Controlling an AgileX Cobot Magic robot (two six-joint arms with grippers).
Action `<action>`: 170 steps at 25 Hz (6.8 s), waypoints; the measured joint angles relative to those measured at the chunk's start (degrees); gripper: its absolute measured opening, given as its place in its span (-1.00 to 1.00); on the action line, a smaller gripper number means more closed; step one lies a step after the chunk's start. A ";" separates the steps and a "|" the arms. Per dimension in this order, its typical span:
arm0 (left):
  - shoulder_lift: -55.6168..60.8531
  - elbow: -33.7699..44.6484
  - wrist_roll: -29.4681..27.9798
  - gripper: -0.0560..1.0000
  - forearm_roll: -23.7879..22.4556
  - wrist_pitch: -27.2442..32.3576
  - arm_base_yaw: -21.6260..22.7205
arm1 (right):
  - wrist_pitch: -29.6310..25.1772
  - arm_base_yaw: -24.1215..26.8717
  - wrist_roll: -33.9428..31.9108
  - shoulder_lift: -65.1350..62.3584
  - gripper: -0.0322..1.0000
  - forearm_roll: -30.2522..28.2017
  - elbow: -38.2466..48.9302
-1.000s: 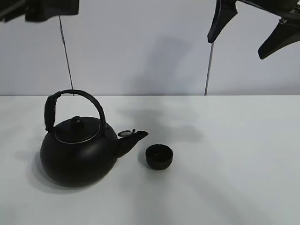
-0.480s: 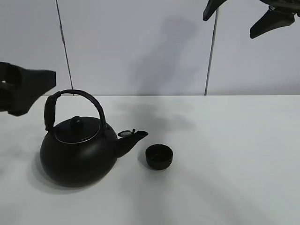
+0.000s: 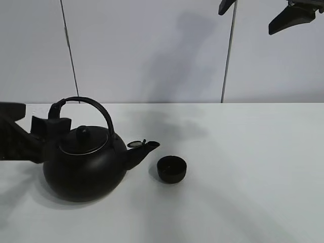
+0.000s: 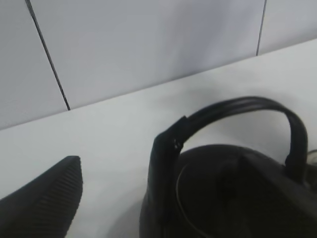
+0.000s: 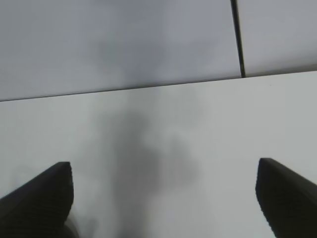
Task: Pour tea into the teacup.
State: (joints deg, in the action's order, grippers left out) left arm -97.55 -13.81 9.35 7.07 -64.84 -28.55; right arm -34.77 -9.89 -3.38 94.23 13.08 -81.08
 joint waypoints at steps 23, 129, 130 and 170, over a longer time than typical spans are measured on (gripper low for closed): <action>-2.97 -4.35 1.43 0.25 -1.42 -0.43 3.65 | 0.21 0.00 0.00 0.00 0.41 0.01 0.00; -9.65 -28.74 15.43 -0.71 -17.53 23.15 3.74 | 1.34 0.00 0.00 0.00 0.41 0.19 0.00; -9.65 -28.74 15.43 -0.71 -17.53 23.15 3.74 | 1.34 0.00 0.00 0.00 0.41 0.19 0.00; -9.65 -28.29 6.76 -0.71 -12.66 22.31 3.74 | 1.34 0.00 0.00 0.00 0.41 0.19 0.00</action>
State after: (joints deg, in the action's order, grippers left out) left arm -107.20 -42.10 16.11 -5.59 -42.53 -24.81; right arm -33.43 -9.89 -3.38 94.23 13.27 -81.08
